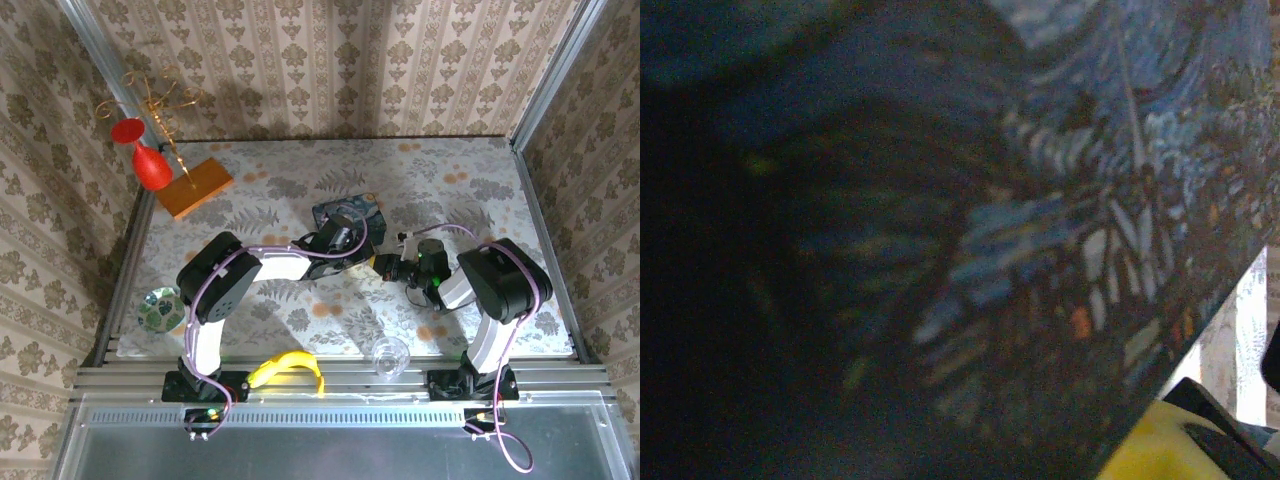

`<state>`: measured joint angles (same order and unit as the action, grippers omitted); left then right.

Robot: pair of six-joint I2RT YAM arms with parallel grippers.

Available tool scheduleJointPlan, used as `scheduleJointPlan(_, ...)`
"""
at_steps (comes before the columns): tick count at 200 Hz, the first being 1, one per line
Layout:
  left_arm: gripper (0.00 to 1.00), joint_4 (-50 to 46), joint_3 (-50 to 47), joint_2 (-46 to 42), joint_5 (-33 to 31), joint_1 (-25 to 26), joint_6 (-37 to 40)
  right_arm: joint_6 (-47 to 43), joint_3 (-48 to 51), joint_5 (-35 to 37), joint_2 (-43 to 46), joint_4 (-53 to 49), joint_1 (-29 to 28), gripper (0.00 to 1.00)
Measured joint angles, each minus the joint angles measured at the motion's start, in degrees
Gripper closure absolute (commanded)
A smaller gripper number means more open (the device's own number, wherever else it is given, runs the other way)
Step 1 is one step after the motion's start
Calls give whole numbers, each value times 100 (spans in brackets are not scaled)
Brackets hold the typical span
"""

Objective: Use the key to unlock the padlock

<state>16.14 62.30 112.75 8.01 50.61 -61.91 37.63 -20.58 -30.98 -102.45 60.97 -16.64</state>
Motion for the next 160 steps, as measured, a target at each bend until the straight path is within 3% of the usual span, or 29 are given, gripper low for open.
scheduleJointPlan(160,87,190,-133,-243,125,-96,-339,160,431,-302,-544,1331,140,100)
